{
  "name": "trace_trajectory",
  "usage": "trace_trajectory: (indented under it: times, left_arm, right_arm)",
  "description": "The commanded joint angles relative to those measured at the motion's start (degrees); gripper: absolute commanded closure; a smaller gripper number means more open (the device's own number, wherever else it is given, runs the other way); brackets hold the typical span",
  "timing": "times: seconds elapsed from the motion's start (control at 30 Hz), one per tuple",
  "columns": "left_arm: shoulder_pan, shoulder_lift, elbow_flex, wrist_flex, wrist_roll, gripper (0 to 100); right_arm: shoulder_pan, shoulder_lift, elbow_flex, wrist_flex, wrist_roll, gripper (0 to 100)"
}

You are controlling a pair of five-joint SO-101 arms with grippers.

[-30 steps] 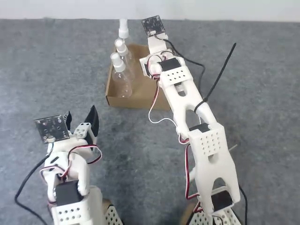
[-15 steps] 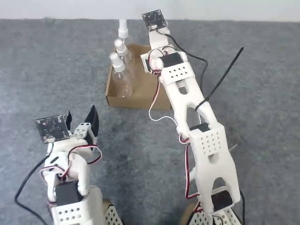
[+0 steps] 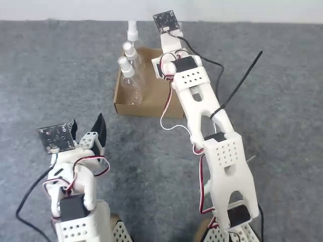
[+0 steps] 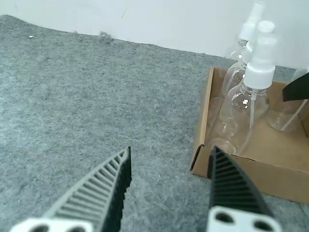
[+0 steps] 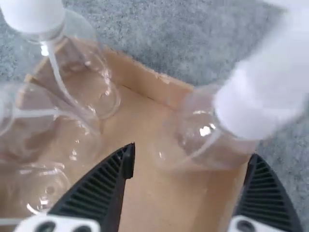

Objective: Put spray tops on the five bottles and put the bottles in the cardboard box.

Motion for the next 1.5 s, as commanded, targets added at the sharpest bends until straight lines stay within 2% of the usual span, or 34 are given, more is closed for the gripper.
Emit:
trace_trajectory:
  times: [0.0, 0.73, 1.13, 1.27, 1.47]
  left_arm:
    - [-0.09, -0.88, -0.48, -1.67, -0.62, 76]
    - [-2.46, -0.88, 0.75, -4.84, -0.62, 76]
    - [-2.46, -0.88, 0.75, -4.84, -0.62, 76]
    - [-2.46, -0.88, 0.75, -4.84, -0.62, 76]
    - [-2.46, -0.88, 0.75, -4.84, -0.62, 76]
  right_arm:
    - [-1.19, -2.24, -4.04, 2.68, 0.44, 67.9]
    - [-1.36, -13.14, -3.96, 25.01, 0.18, 68.0]
    - [-5.67, -18.86, -3.96, 44.79, 0.18, 68.0]
    - [-5.58, -21.67, -1.76, 46.20, -1.67, 68.0]
    - [-5.32, -29.93, 10.64, 46.11, -4.57, 68.0]
